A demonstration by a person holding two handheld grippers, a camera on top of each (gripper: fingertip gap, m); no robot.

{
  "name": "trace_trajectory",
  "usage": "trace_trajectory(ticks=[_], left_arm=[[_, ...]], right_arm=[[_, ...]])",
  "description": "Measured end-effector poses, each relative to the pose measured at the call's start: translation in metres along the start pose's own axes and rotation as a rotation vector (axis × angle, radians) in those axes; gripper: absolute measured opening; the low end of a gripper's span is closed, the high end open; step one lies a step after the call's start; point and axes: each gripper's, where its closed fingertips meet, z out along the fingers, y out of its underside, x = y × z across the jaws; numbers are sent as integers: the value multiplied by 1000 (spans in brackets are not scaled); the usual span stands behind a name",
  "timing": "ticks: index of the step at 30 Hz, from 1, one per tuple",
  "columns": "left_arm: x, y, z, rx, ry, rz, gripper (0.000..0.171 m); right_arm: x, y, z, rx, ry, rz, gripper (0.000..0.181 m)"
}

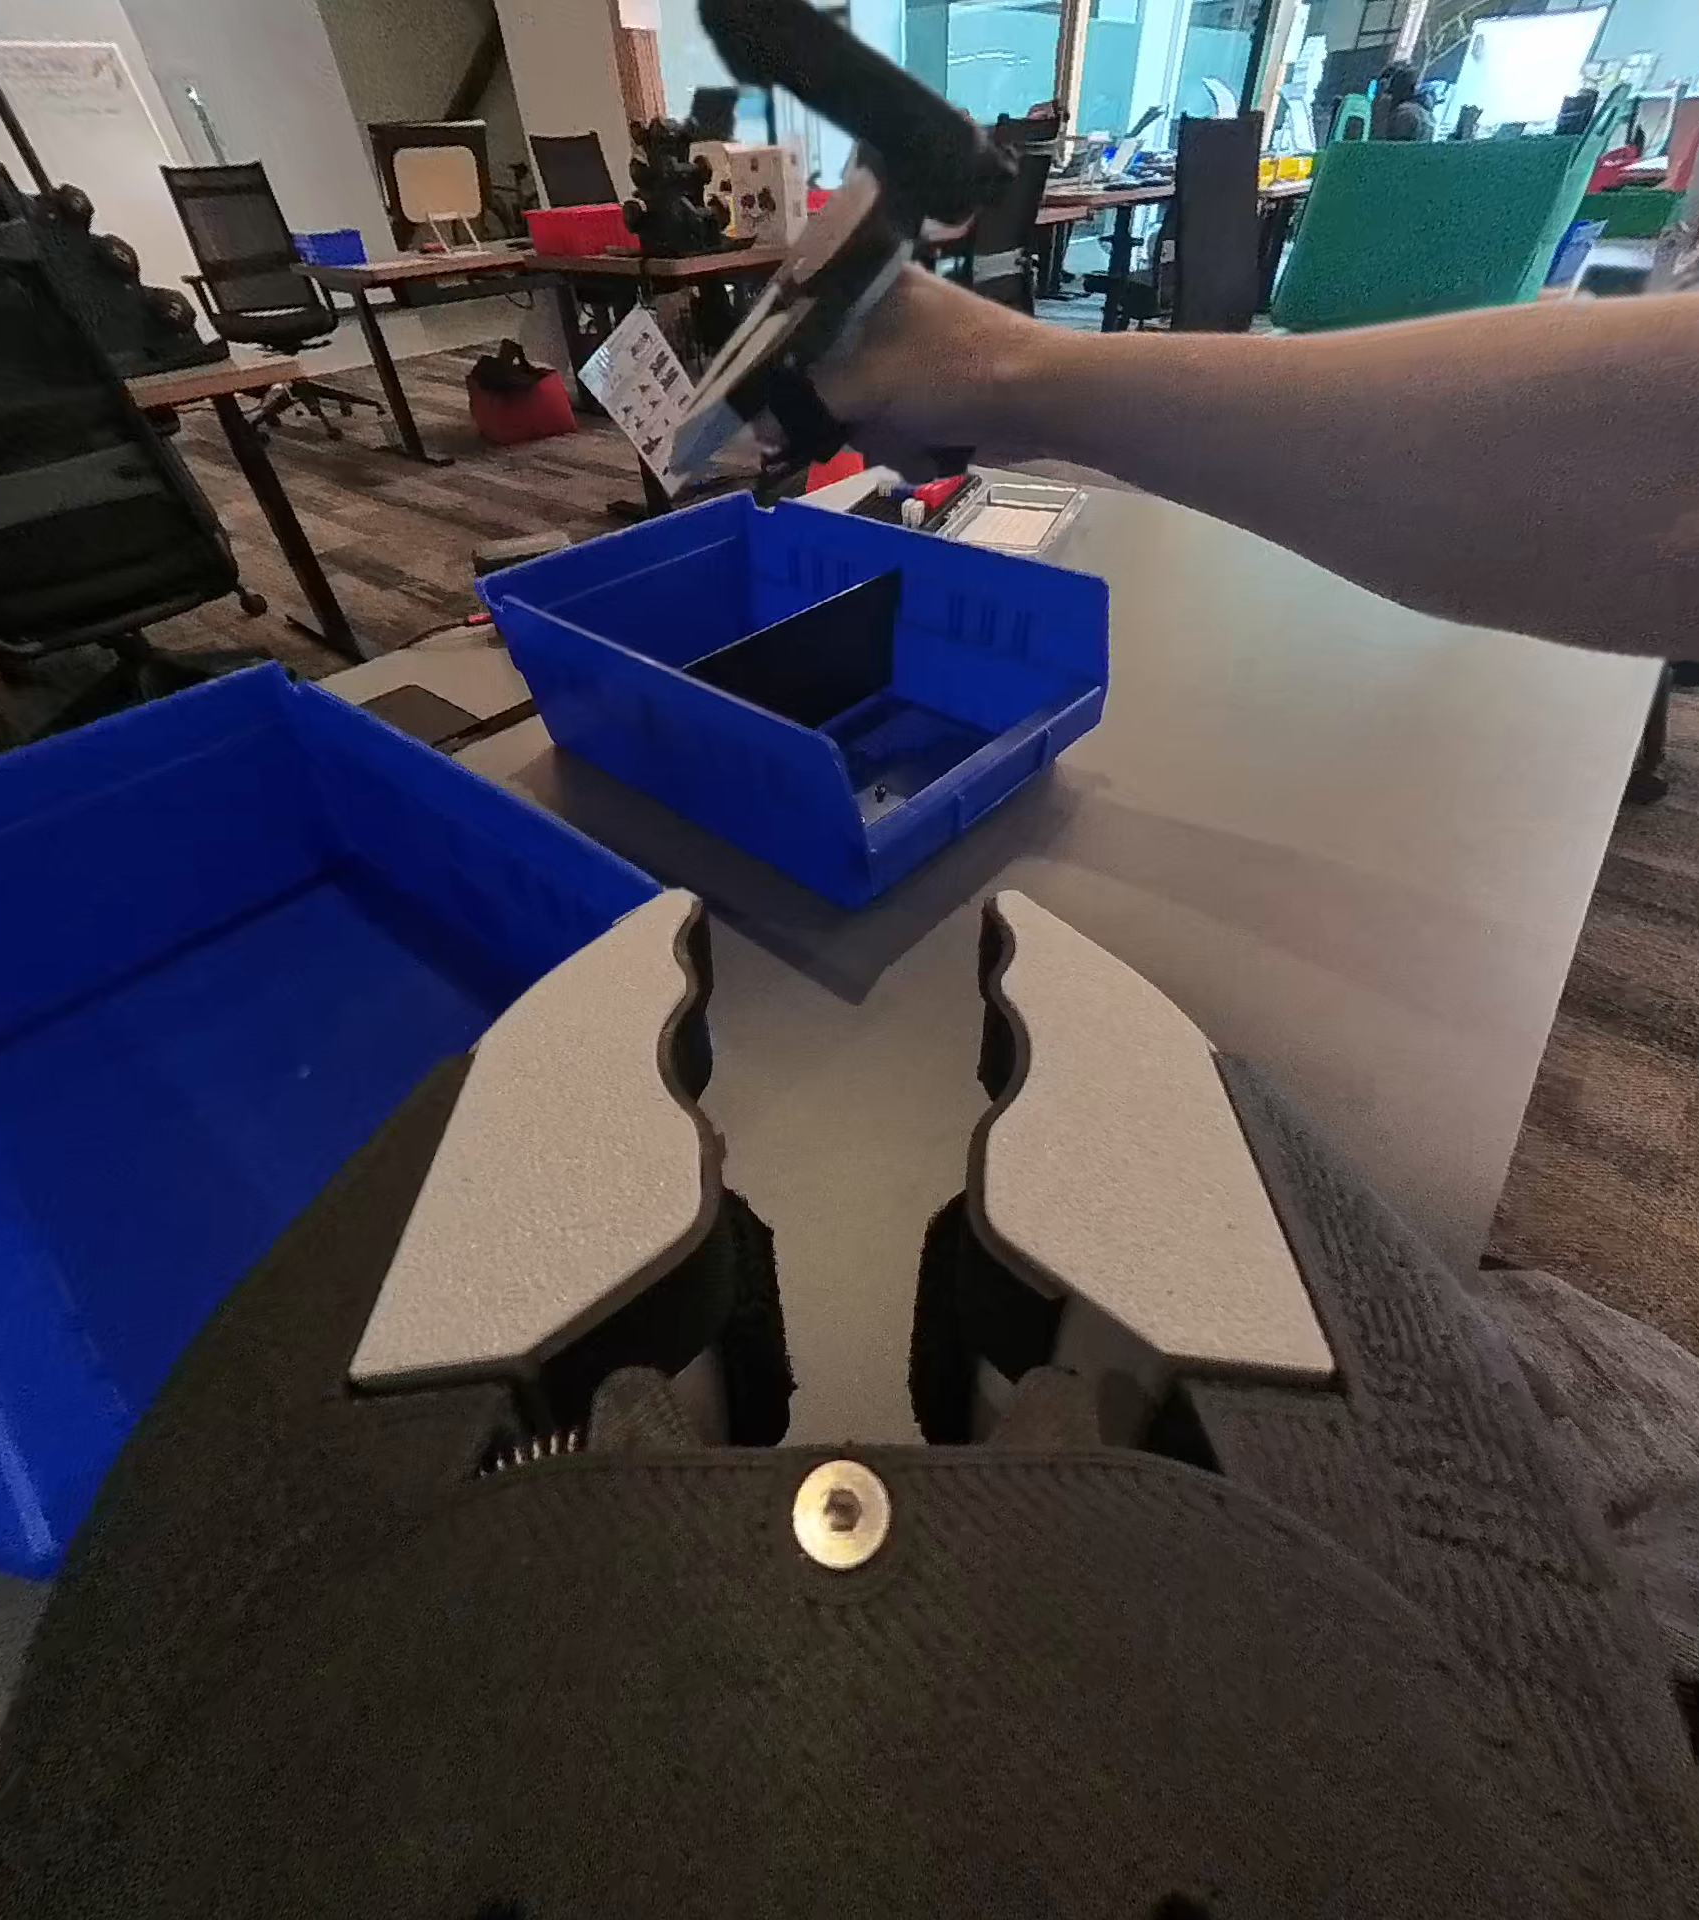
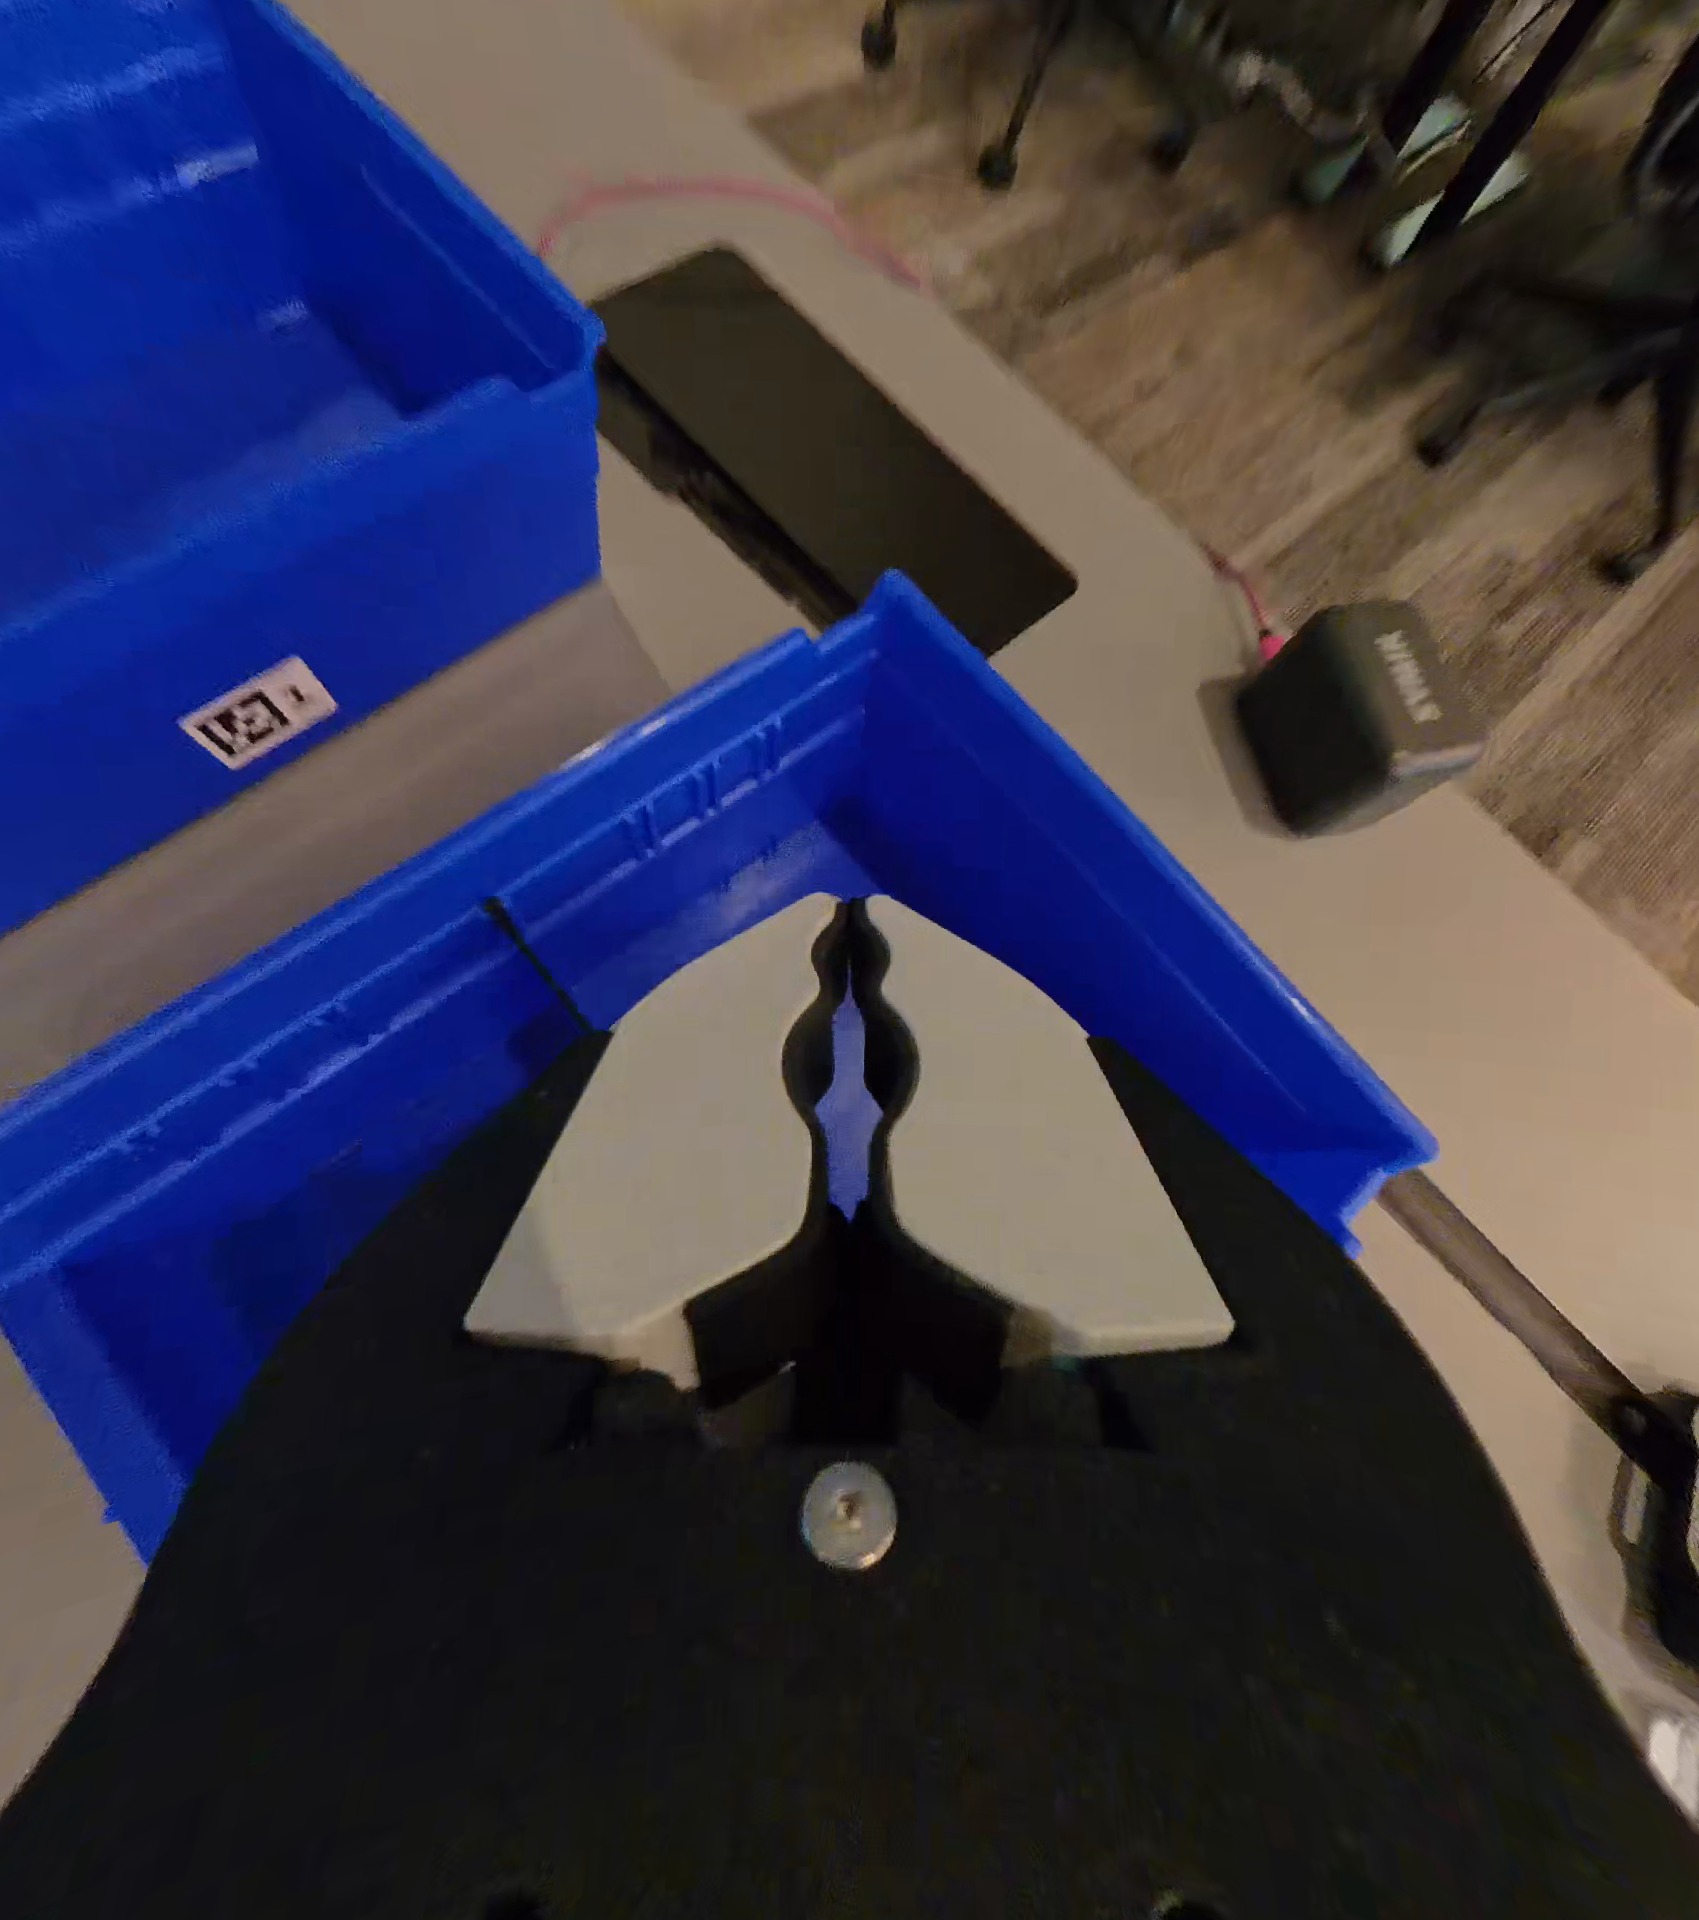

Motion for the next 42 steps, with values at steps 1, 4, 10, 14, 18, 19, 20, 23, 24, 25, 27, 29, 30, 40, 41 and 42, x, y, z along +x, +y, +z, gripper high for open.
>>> trace_trajectory(ticks=[1, 4, 10, 14, 18, 19, 20, 23, 24, 25, 27, 29, 30, 40, 41, 42], left_arm=[[1, -2, -1, 8, -7, 8, 49], [2, -12, -6, 51, -28, 38, 49], [-9, -8, -6, 34, -41, -29, 49], [-10, 9, 2, -18, -22, -101, 49], [-7, 22, 9, -48, -27, -101, 50], [-6, 25, 11, -54, -34, -98, 51], [-6, 28, 12, -58, -44, -92, 51], [-13, 27, 13, -33, -99, -82, 54], [-15, 23, 15, -8, -115, -91, 55], [-17, 16, 18, 23, -123, -106, 57], [-19, 2, 28, 66, -130, -129, 58], [-20, -16, 36, 116, -133, -143, 58], [-19, -24, 39, 141, -128, -150, 58], [0, -38, 57, 110, -54, -75, 58], [0, -38, 56, 105, -46, -70, 58], [-1, -40, 53, 110, -41, -67, 58]], right_arm=[[-2, -6, -10, 42, 18, -1, 0], [-15, -30, -47, 206, 35, 8, 0], [-124, -16, -129, 574, 87, 78, 1], [-201, 29, -141, 654, 205, 84, 8], [-233, 68, -132, 601, 300, 137, 48], [-239, 74, -129, 598, 289, 168, 57], [-244, 80, -126, 592, 279, 193, 65], [-250, 97, -122, 553, 334, 182, 66], [-251, 101, -119, 544, 352, 177, 65], [-251, 106, -117, 536, 367, 175, 65], [-250, 110, -115, 556, 396, 184, 66], [-251, 112, -113, 581, 391, 204, 68], [-253, 114, -112, 588, 382, 211, 69], [-252, 111, -116, 643, 359, 235, 74], [-252, 111, -116, 644, 359, 236, 74], [-252, 111, -117, 644, 361, 237, 75]])
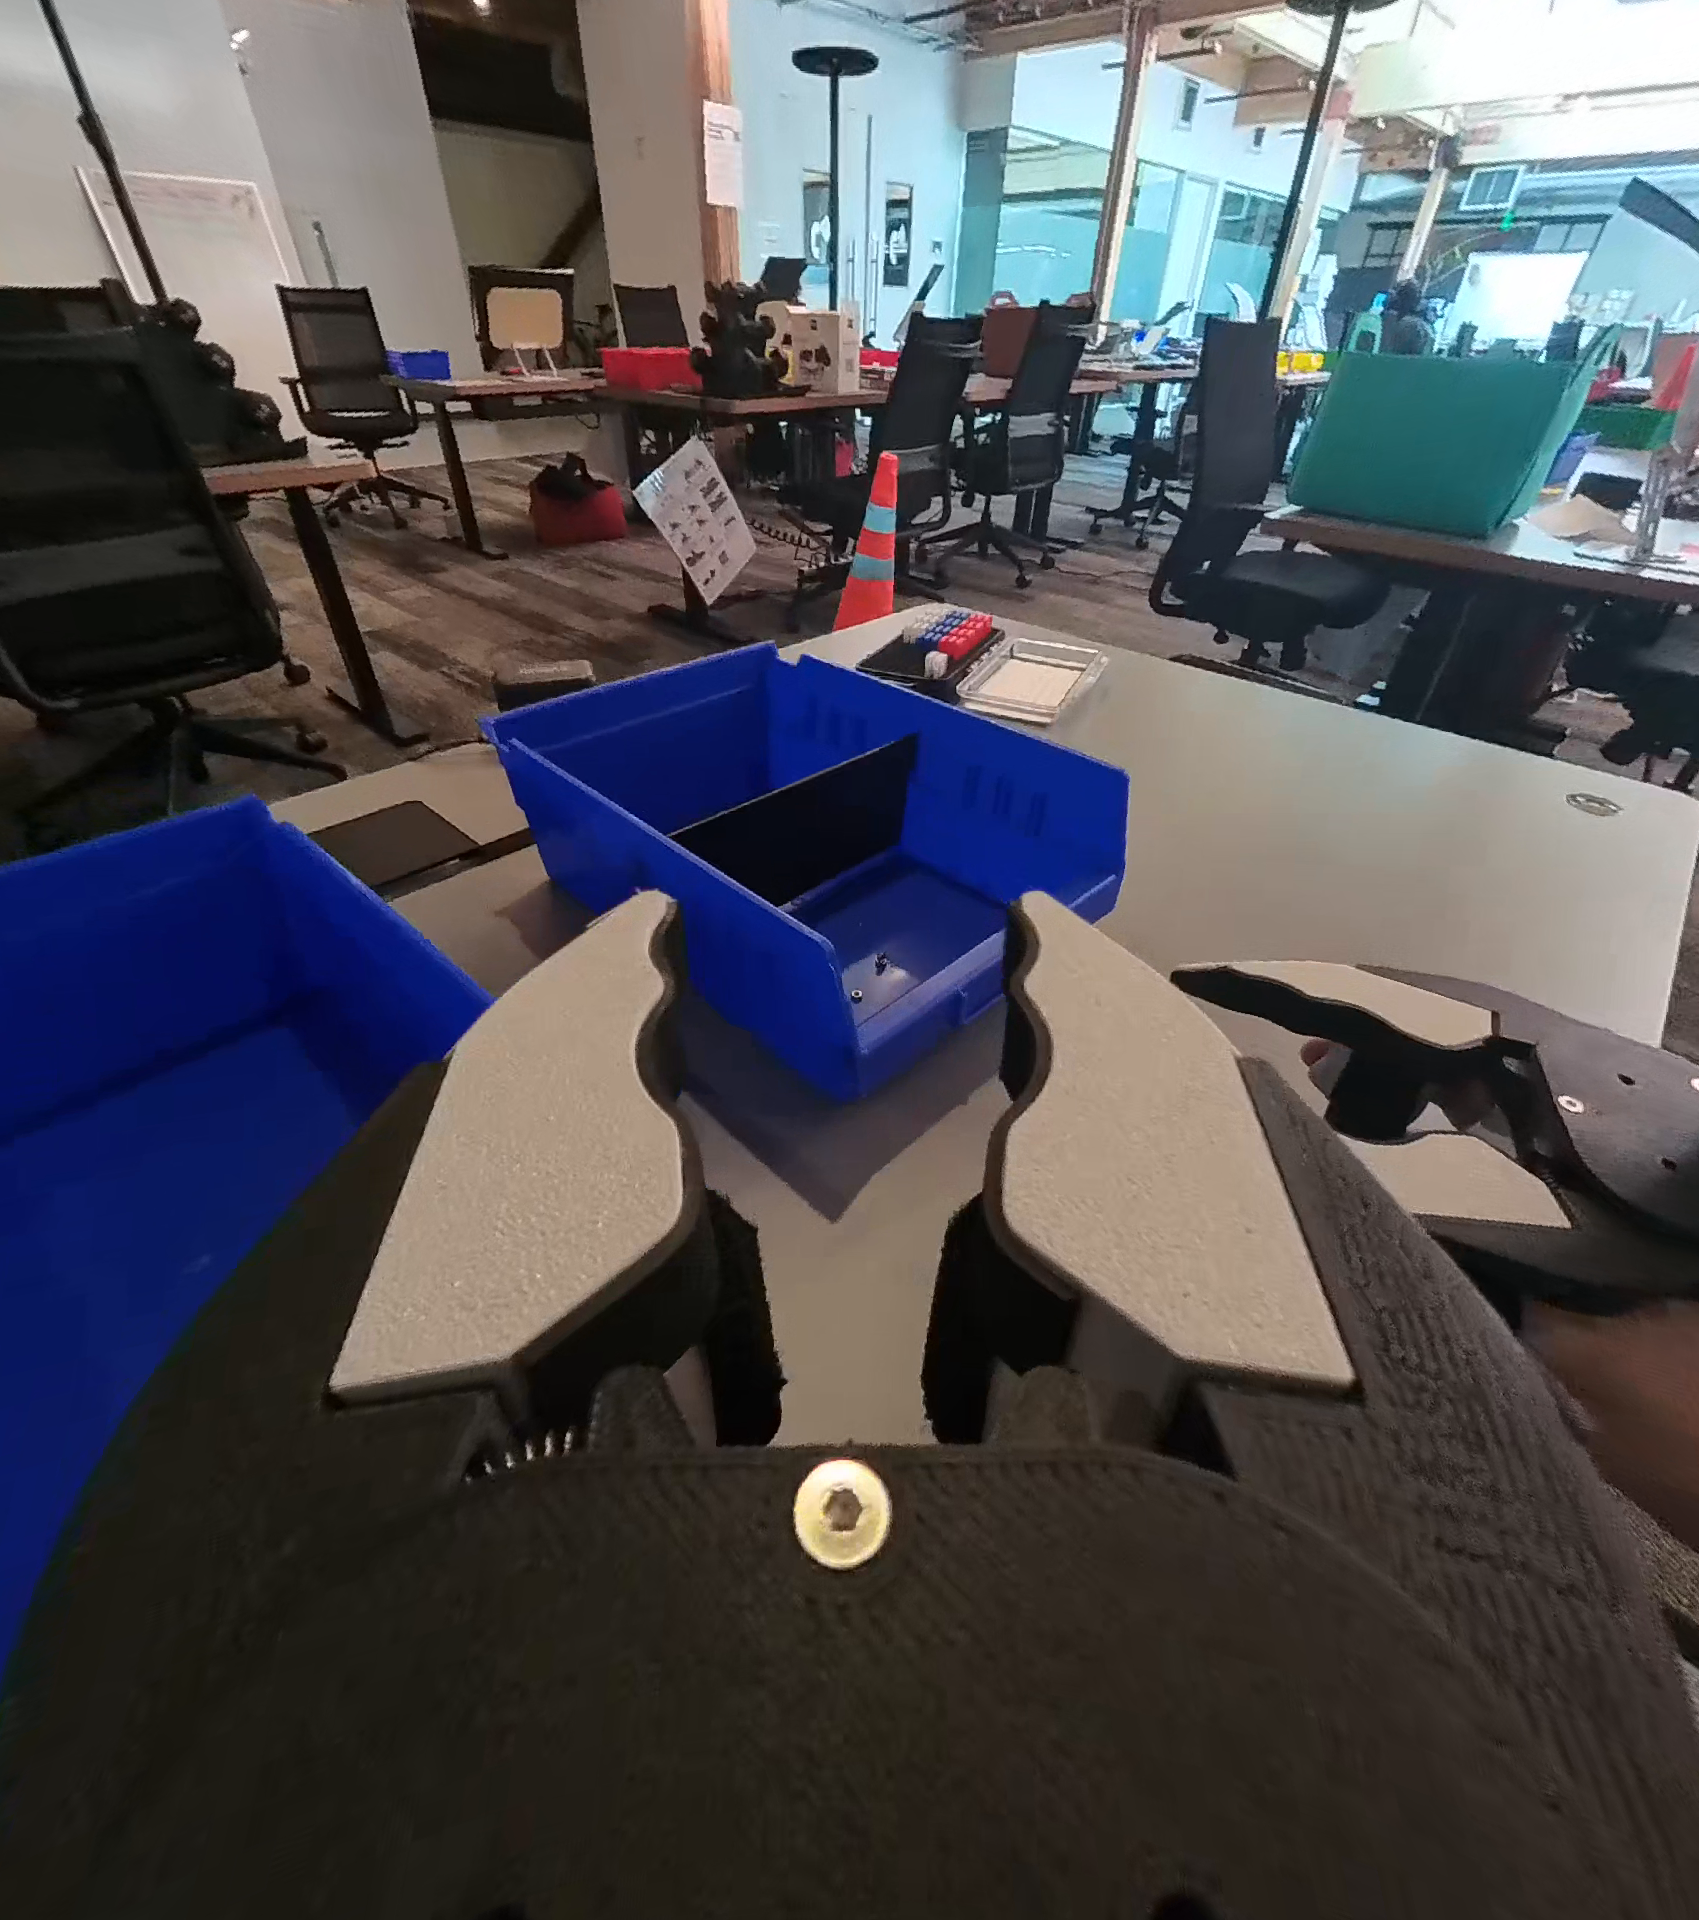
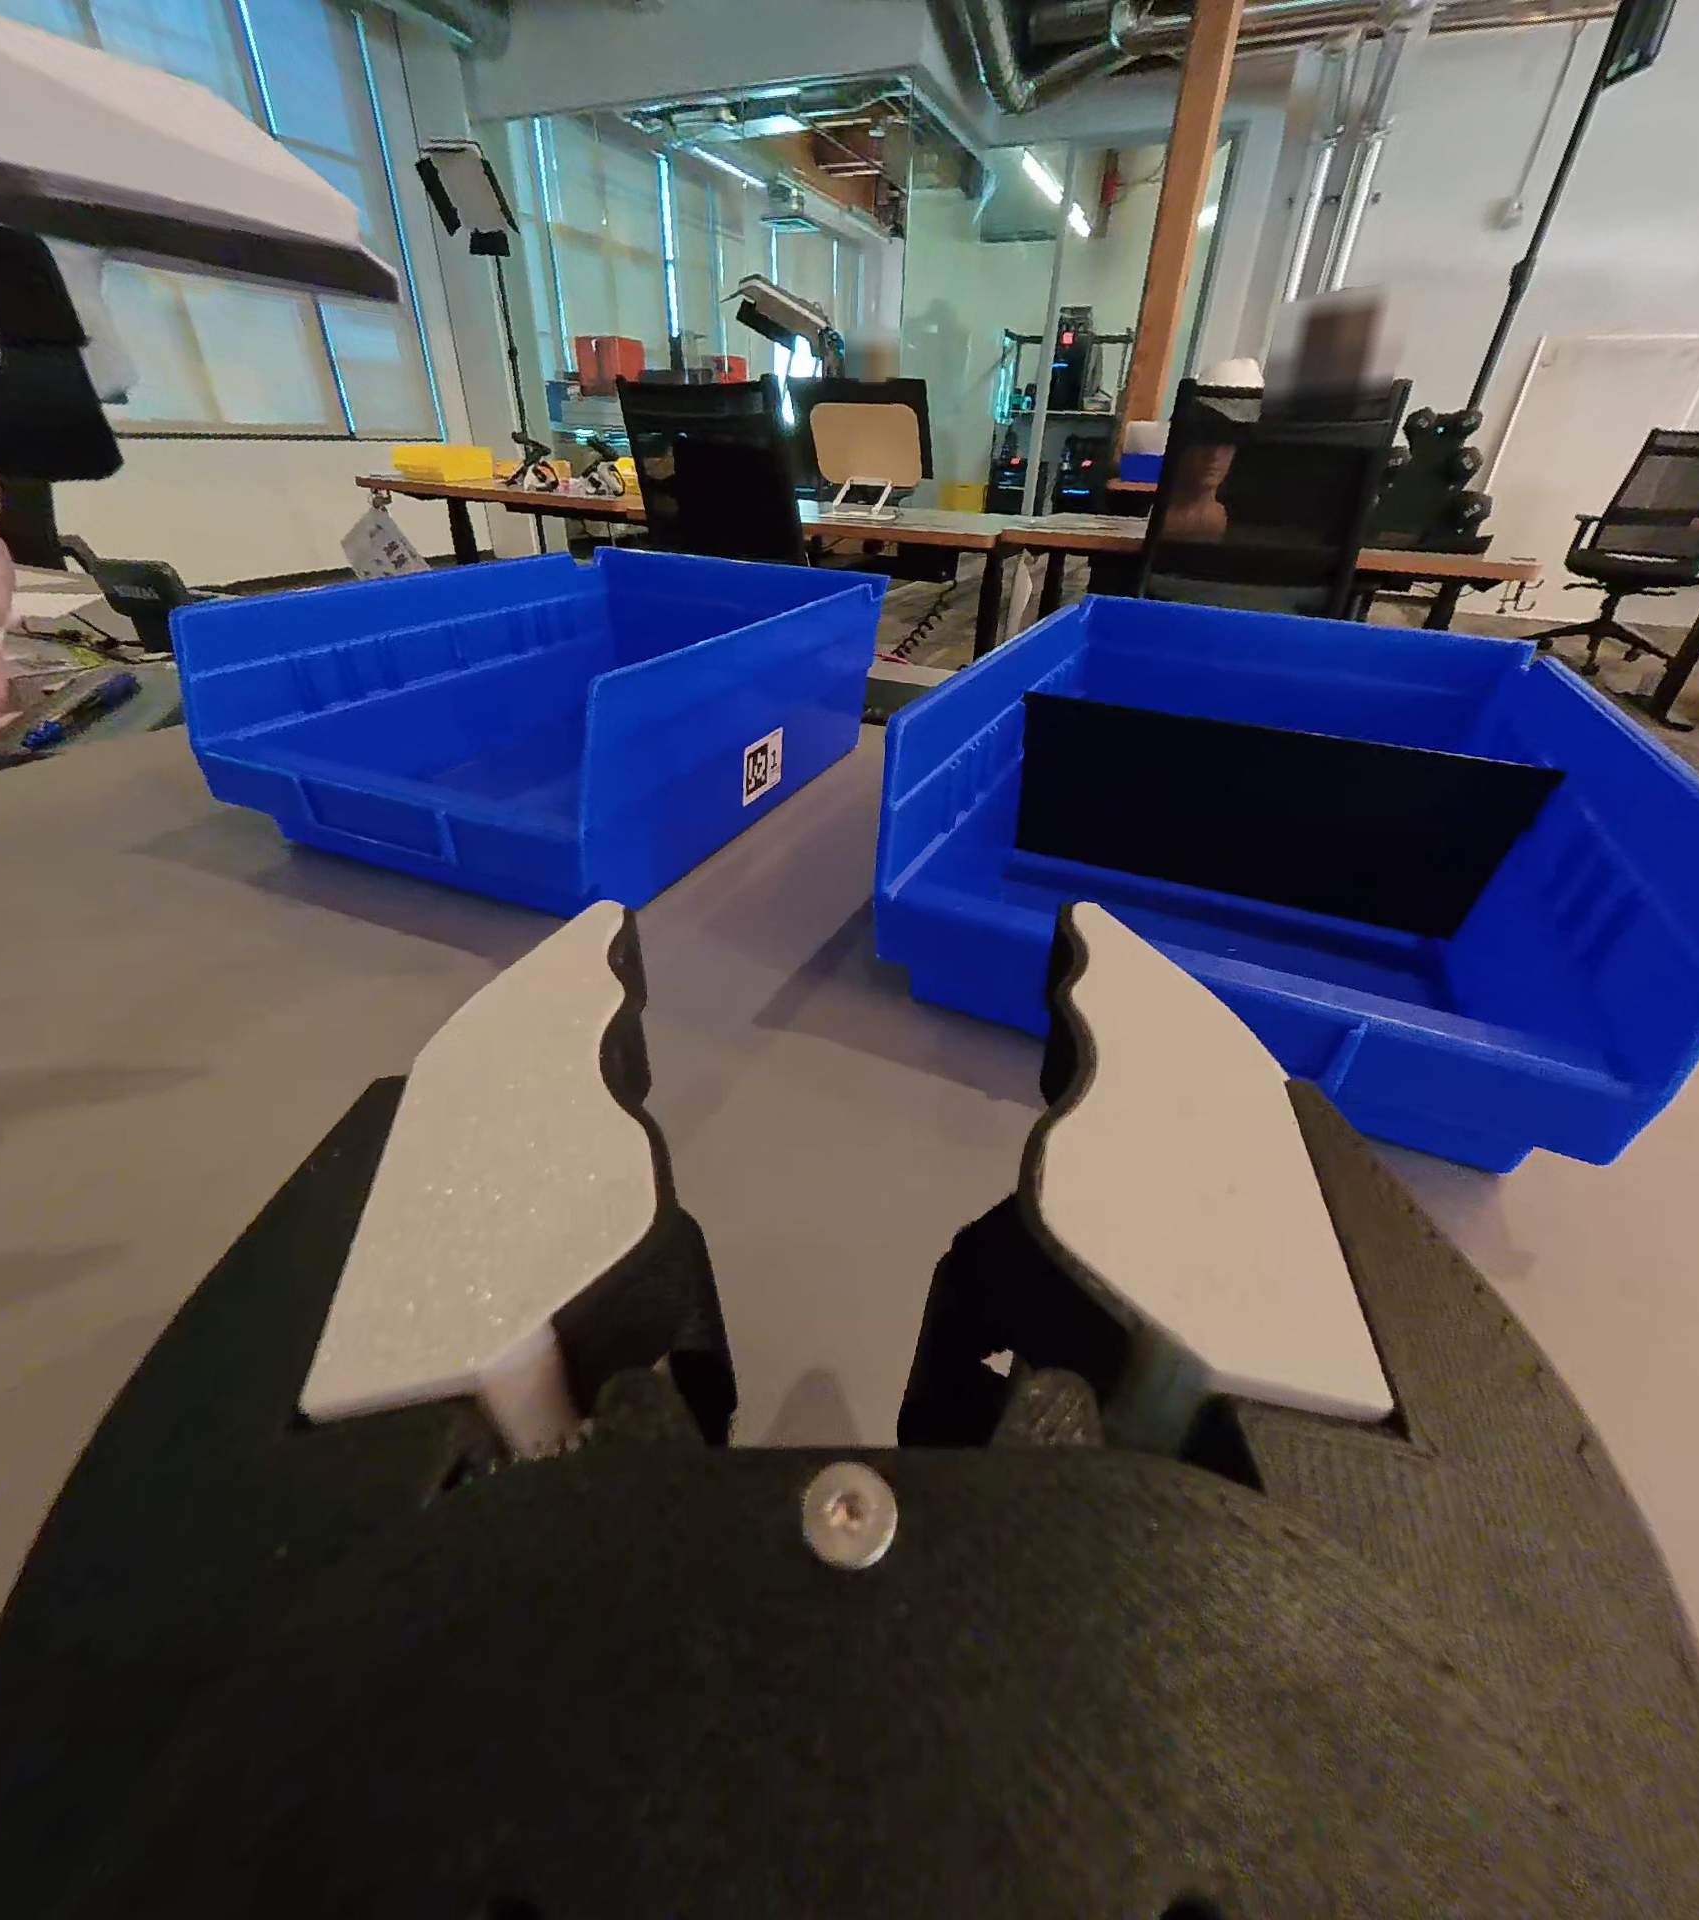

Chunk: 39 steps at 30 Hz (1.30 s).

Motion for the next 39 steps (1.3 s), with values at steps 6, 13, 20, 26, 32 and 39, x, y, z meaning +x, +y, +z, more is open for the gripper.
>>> trace_trajectory(ticks=[6, 13, 20, 26, 32, 39], left_arm=[[-8, 19, -15, -22, -18, -30, 58], [-34, 51, -45, 28, -167, -131, 59], [-43, 85, -43, 24, -275, -134, 63], [-38, 100, -40, -8, -324, -29, 74], [-39, 102, -50, 19, -372, 90, 88], [-38, 106, -47, 11, -357, 57, 90]], right_arm=[[2, -2, -2, 19, 7, 8, 76], [10, -10, 1, 54, 48, 3, 81], [15, -7, 7, 19, 46, -79, 87], [21, -21, 15, 79, 47, -97, 89], [10, -26, 3, 116, 16, -121, 80], [-2, -20, 6, 87, 13, -259, 82]])
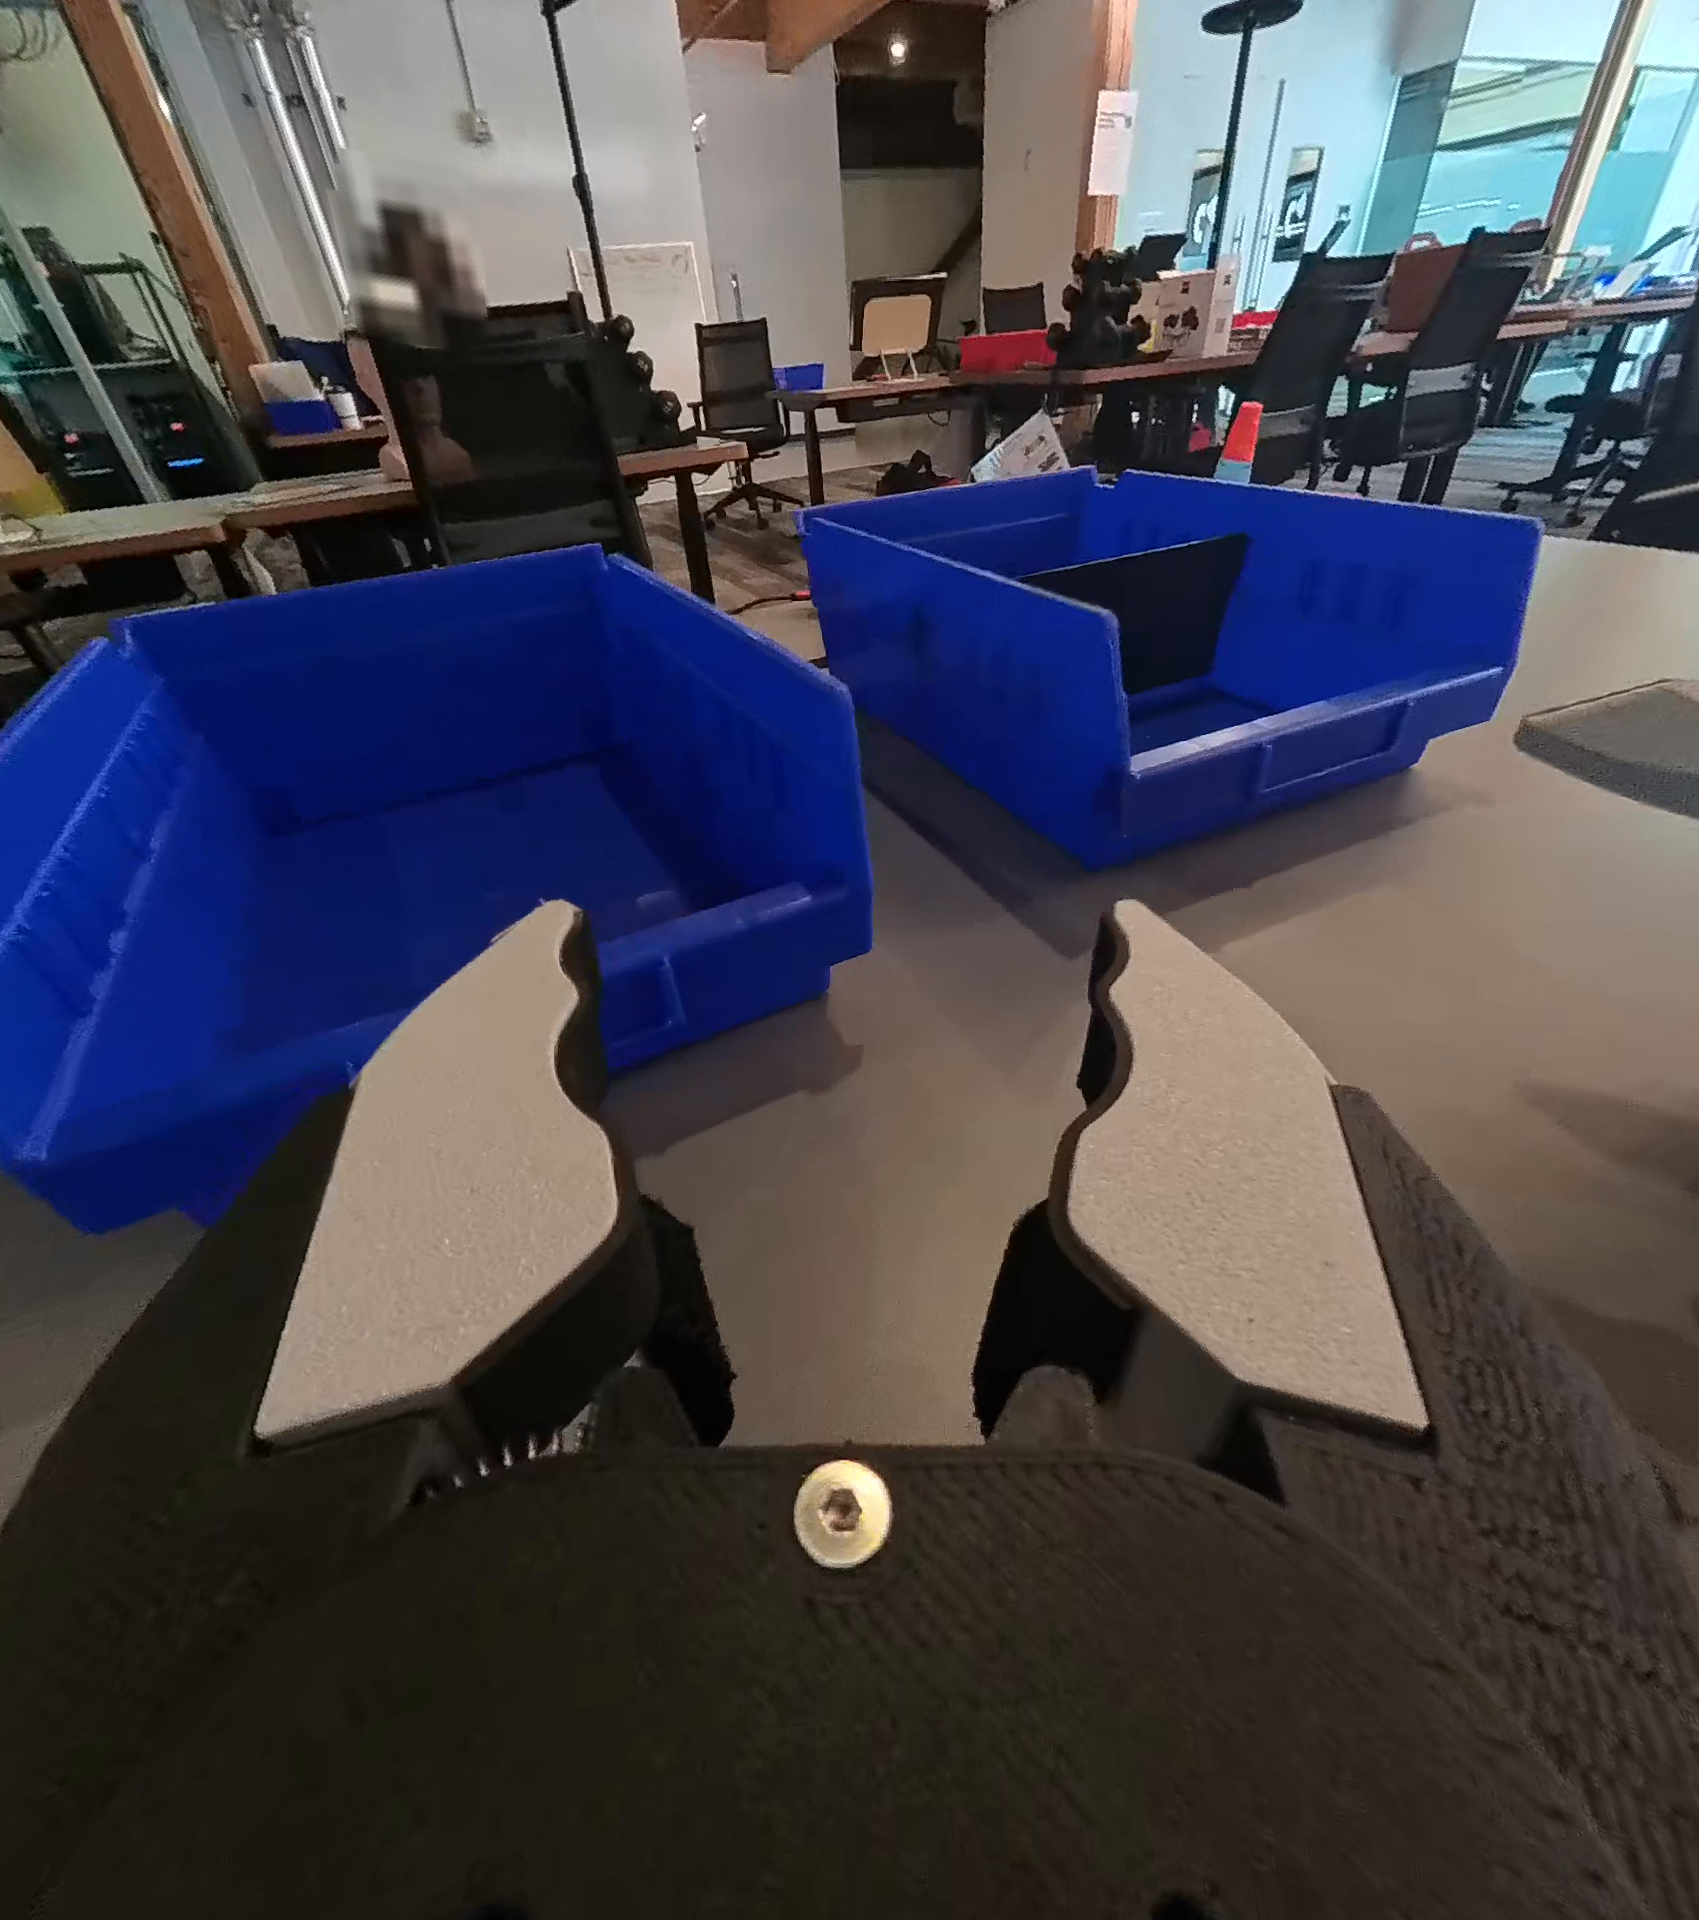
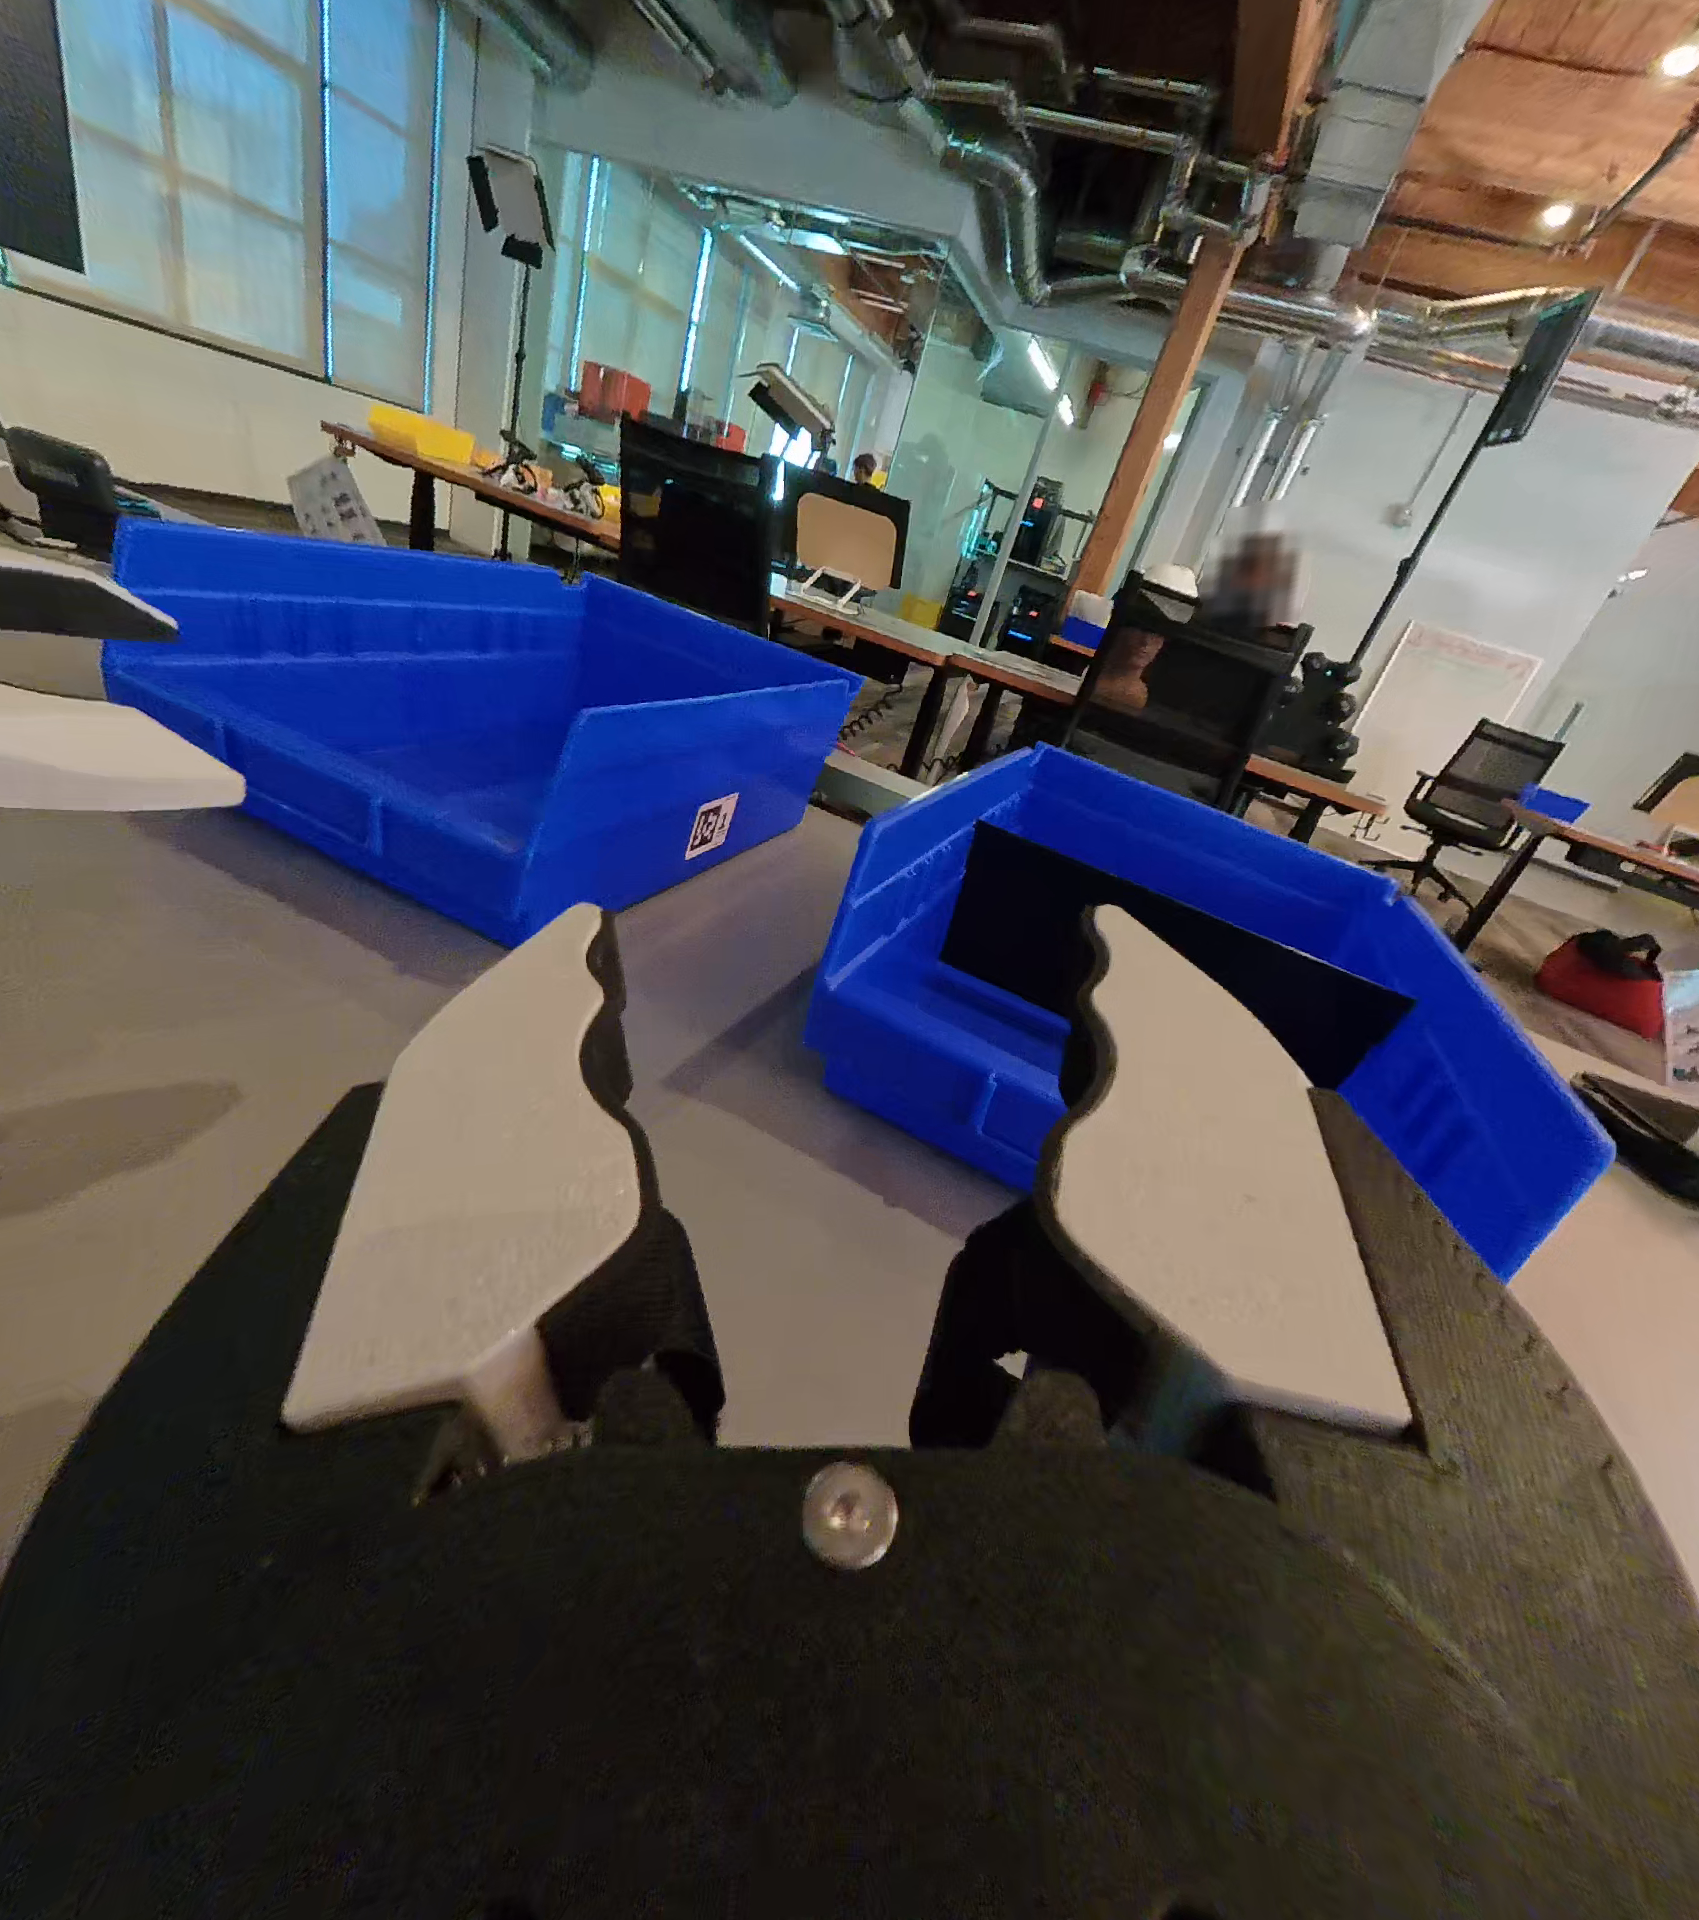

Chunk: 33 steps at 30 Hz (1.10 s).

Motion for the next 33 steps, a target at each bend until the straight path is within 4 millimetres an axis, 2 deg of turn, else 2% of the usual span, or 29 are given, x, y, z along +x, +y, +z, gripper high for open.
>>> trace_trajectory(ticks=[4, 7, 14, 18, 21, 25, 26, 28, 33], left_arm=[[-5, 4, 3, -18, 1, -48, 88], [-7, 6, 3, -24, 3, -71, 86], [-9, 6, 2, -26, -16, -62, 84], [-22, 2, 4, -32, -109, -67, 80], [-27, -8, 5, -33, -111, -45, 78], [-46, -16, 3, -36, -141, -51, 78], [-42, -14, 6, -53, -117, -83, 78], [-21, -16, 17, -68, -52, -140, 79], [44, -28, 49, -47, -23, -8, 75]], right_arm=[[1, 1, 2, 0, 8, -8, 84], [3, 3, 2, -19, 17, 5, 78], [12, 11, 7, -52, 56, 11, 76], [10, 14, 8, -70, 48, 22, 69], [8, 15, 8, -78, 48, 4, 68], [6, 16, 5, -87, 50, -9, 69], [6, 17, 4, -93, 46, 1, 69], [4, 18, 0, -103, 41, 38, 70], [7, 16, -22, -95, 46, 60, 69]])
